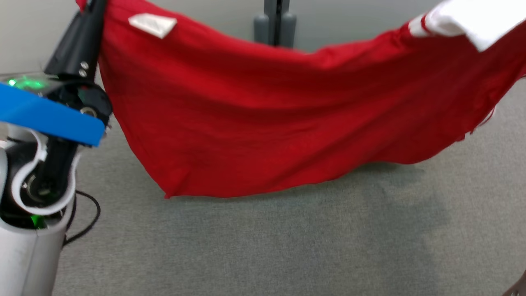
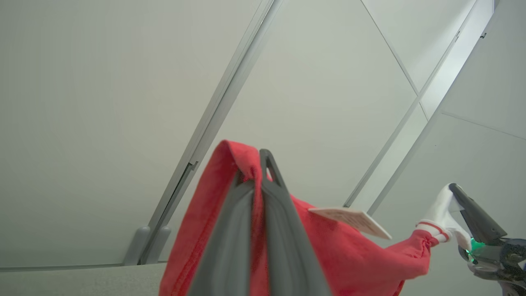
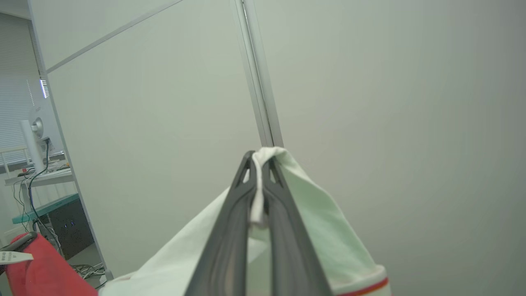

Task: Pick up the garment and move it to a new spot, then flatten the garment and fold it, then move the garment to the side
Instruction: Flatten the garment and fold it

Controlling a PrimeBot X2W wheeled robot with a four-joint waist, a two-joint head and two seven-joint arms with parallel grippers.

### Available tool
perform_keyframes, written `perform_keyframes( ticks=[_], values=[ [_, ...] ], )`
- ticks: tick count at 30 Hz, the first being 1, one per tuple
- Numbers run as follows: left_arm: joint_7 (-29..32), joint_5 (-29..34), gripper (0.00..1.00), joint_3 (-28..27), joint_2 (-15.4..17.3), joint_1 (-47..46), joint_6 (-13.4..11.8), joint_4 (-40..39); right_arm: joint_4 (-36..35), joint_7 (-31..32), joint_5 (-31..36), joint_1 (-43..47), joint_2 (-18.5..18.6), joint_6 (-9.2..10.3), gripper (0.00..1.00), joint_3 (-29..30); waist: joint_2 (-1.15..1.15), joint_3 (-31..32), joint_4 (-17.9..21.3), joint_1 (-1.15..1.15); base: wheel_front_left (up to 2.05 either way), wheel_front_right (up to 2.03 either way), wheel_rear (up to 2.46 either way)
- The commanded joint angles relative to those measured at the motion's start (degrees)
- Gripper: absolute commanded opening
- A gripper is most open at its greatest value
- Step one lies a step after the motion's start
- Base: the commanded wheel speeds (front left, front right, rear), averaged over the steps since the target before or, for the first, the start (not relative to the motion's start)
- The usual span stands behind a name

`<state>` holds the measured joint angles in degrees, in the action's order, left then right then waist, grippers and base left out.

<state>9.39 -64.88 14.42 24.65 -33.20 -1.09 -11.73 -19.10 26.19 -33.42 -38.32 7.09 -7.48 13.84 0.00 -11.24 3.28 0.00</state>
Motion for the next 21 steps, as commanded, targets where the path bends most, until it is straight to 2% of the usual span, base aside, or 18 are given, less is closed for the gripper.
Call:
perform_keyframes(
  ticks=[1,3,5,7,10,14,21],
  values=[
    [0.64,0.13,0.00,-0.30,0.27,-2.58,-0.48,1.05,2.74,0.60,0.68,-3.22,0.89,-0.02,0.00,0.61,0.00,-2.04,-0.02,0.00,0.00,0.00,0.00],
    [1.23,1.14,0.00,-0.30,0.92,-5.44,-0.76,2.26,6.13,0.78,1.91,-6.60,2.08,-0.02,0.00,0.53,0.00,-4.96,0.28,0.00,0.00,0.00,0.00],
    [1.23,2.10,0.00,-0.54,0.96,-8.50,-1.43,4.57,10.49,0.09,2.33,-10.47,1.47,-0.02,0.00,0.85,0.00,-8.08,0.65,0.00,0.00,0.00,0.00],
    [1.05,4.14,0.00,-0.32,1.23,-12.89,-2.02,7.59,14.81,-1.56,3.96,-14.66,2.01,-0.02,0.00,0.57,0.00,-11.13,0.96,0.00,0.00,0.00,0.00],
    [-0.66,7.51,0.00,-0.13,0.99,-20.36,-2.20,13.56,22.61,-5.59,5.28,-21.30,0.91,-0.02,0.00,0.38,0.00,-14.80,1.59,0.00,0.00,0.00,0.00],
    [-5.24,11.97,0.00,0.06,0.25,-30.43,-0.64,20.68,30.24,-13.94,9.35,-29.73,2.81,-0.02,0.00,-3.95,0.00,-17.51,2.23,0.00,0.00,0.00,0.00],
    [-16.32,16.60,0.00,0.15,-2.90,-43.24,3.90,30.20,38.05,-27.50,10.05,-41.55,4.99,-0.02,0.00,-8.41,0.00,-18.37,2.19,0.00,0.00,0.00,0.00]
  ],
)
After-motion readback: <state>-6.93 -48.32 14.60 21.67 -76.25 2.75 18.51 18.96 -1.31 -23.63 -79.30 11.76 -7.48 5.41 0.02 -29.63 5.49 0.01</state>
